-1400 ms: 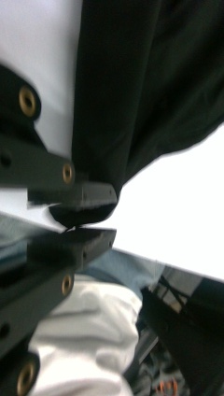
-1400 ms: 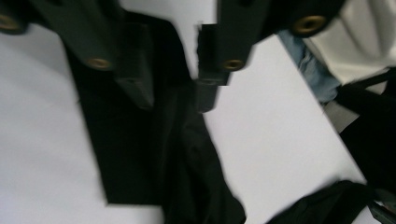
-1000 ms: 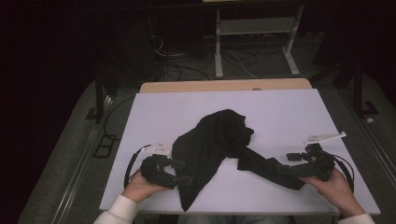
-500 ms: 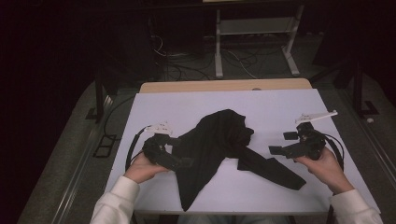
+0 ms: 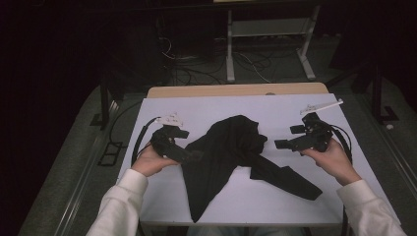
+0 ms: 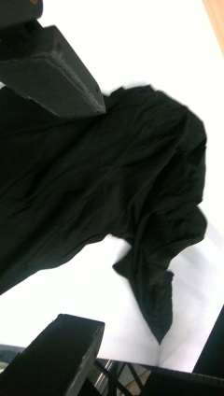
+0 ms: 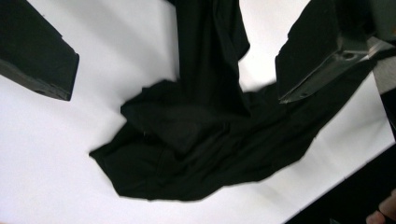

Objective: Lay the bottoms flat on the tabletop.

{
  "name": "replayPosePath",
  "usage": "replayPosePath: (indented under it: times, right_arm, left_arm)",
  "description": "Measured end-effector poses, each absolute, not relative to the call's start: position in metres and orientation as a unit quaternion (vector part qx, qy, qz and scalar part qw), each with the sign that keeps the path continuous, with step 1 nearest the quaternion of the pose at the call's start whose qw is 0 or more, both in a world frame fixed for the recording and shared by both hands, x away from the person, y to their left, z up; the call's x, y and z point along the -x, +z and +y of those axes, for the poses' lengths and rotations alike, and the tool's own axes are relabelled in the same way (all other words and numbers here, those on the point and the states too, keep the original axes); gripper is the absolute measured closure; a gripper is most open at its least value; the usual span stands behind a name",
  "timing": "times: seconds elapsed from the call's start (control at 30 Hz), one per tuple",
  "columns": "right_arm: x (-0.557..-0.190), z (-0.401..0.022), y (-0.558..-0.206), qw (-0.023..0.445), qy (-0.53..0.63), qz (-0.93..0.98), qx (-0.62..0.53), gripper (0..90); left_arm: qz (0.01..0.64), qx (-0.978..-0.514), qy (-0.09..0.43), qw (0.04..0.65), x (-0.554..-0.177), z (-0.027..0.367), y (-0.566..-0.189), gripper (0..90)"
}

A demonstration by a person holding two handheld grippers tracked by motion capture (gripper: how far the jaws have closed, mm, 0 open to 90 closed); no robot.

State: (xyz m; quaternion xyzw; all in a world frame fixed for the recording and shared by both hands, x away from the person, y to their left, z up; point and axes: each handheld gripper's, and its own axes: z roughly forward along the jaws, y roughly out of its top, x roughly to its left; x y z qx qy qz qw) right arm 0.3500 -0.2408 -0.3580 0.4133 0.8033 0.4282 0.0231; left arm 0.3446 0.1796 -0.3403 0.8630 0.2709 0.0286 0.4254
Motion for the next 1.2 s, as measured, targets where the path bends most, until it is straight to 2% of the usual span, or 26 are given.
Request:
replayPosePath:
  times: [0.5, 0.8, 1.2]
  right_arm:
    - [-0.380, -0.238, -0.361, 0.042, 0.439, 0.799, -0.409, 0.0]
    - [-0.391, -0.229, -0.381, 0.046, 0.436, 0.801, -0.408, 0.0]
    - [-0.398, -0.221, -0.407, 0.025, 0.446, 0.792, -0.417, 0.0]
  left_arm:
    - [0.278, -0.856, 0.062, 0.431, -0.382, 0.181, -0.335, 0.0]
    - [0.297, -0.855, 0.067, 0.419, -0.404, 0.179, -0.355, 0.0]
    - [0.314, -0.859, 0.055, 0.400, -0.421, 0.169, -0.378, 0.0]
